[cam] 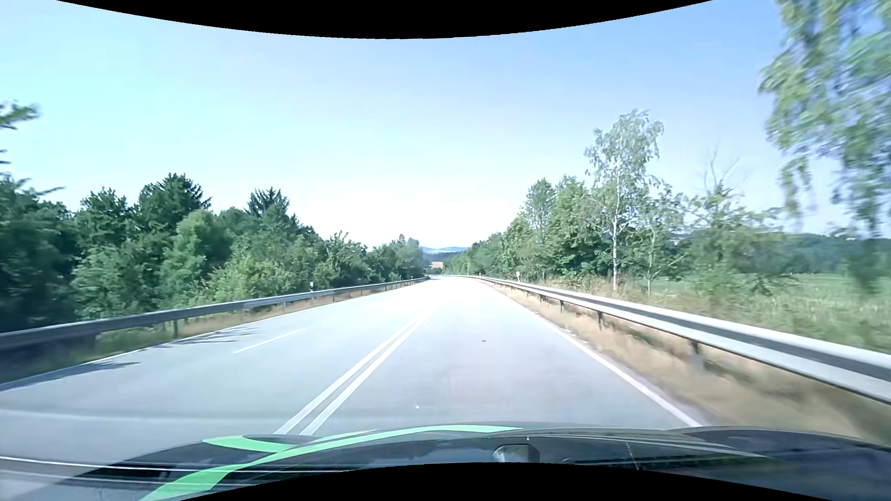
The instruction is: Follow the waypoints while adhering to traffic rules and regulations
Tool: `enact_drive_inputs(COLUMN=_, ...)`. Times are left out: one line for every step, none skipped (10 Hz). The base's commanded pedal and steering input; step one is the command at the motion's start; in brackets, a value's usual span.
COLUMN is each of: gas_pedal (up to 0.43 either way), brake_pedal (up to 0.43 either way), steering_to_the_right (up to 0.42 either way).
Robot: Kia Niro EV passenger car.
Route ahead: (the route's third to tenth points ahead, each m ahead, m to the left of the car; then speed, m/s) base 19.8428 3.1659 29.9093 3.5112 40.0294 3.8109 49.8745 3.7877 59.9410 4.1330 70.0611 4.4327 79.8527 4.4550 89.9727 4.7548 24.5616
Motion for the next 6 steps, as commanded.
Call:
enact_drive_inputs(gas_pedal=0.197, brake_pedal=0.0, steering_to_the_right=-0.008)
enact_drive_inputs(gas_pedal=0.197, brake_pedal=0.0, steering_to_the_right=-0.007)
enact_drive_inputs(gas_pedal=0.197, brake_pedal=0.0, steering_to_the_right=-0.008)
enact_drive_inputs(gas_pedal=0.197, brake_pedal=0.0, steering_to_the_right=-0.007)
enact_drive_inputs(gas_pedal=0.197, brake_pedal=0.0, steering_to_the_right=-0.006)
enact_drive_inputs(gas_pedal=0.197, brake_pedal=0.0, steering_to_the_right=-0.007)
